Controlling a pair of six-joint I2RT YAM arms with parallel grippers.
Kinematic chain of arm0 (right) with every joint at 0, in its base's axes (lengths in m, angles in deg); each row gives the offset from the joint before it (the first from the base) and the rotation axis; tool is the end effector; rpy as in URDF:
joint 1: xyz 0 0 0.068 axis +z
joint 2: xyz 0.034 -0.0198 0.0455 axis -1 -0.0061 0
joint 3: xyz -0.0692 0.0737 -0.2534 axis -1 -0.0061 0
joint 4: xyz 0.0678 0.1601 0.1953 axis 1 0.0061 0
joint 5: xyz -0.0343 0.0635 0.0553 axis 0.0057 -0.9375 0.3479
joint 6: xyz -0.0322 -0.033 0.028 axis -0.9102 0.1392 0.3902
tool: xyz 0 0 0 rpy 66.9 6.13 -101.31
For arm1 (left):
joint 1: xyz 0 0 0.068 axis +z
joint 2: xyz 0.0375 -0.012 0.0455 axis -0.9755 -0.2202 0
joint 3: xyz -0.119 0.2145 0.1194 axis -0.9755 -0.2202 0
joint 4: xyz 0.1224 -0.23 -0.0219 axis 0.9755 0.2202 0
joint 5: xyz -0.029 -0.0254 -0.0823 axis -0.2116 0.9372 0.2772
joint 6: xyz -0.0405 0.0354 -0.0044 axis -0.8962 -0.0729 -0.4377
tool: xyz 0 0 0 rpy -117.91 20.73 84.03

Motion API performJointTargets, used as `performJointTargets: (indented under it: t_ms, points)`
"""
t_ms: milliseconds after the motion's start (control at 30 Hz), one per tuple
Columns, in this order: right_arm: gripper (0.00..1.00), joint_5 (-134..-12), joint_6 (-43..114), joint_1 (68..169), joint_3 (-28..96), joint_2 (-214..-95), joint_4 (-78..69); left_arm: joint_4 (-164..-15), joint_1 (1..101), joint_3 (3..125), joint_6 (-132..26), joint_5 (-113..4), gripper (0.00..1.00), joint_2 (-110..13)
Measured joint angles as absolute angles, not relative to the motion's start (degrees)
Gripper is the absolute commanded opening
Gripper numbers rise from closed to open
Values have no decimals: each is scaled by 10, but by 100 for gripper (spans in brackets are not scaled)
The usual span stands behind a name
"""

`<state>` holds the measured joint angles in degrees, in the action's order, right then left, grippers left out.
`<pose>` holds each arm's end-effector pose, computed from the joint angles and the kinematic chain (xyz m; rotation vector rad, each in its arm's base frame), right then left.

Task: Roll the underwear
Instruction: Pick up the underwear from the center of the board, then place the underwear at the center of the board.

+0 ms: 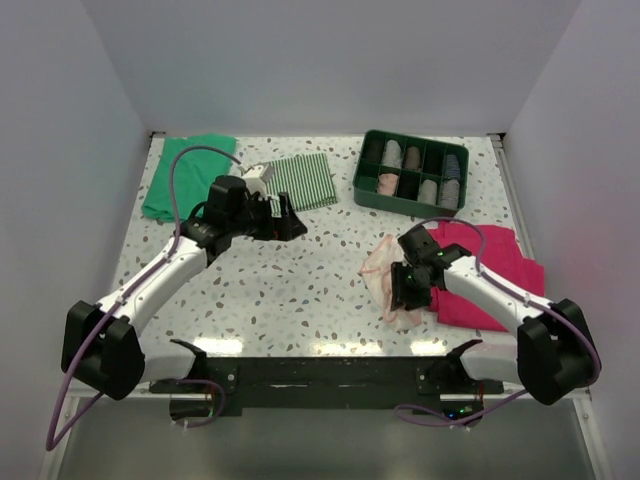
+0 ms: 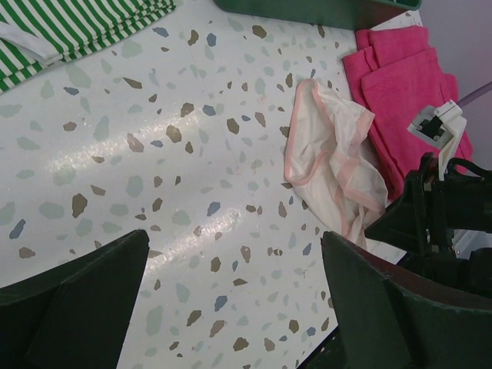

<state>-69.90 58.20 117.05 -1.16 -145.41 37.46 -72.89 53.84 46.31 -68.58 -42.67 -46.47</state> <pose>0.1841 0.0986 0.1841 0.0329 2.9128 0.2989 0.2569 -0.1248 0.2847 0.1370 2.2454 -0.8790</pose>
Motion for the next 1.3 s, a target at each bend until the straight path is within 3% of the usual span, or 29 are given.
performJointTargets:
  t_ms: [33, 67, 100, 333, 500, 733, 967, 1133, 1300]
  points:
    - [19, -700, 580, 1171, -12, -1458, 373, -728, 538, 460, -686, -427, 100, -463]
    - [5, -701, 579, 1171, -12, -1461, 372, -727, 538, 457, -686, -428, 100, -462]
    - [0, -703, 579, 1171, -12, -1463, 371, -726, 538, 454, -686, -429, 100, -460]
    - [0, -739, 584, 1179, -7, -1426, 372, -713, 536, 443, -686, -454, 100, -429]
    - [0, -781, 604, 1183, 86, -1408, 367, -691, 536, 443, -686, -489, 100, -408]
    - [0, -810, 610, 1230, 379, -1583, 344, -652, 557, 432, -691, -570, 100, -324]
    - [0, -822, 608, 1325, 567, -1721, 364, -592, 578, 444, -696, -659, 100, -274]
    - [0, -826, 603, 1362, 559, -1702, 380, -558, 578, 468, -697, -710, 100, -260]
    - [0, -810, 598, 1359, 400, -1615, 387, -545, 580, 487, -696, -726, 100, -246]
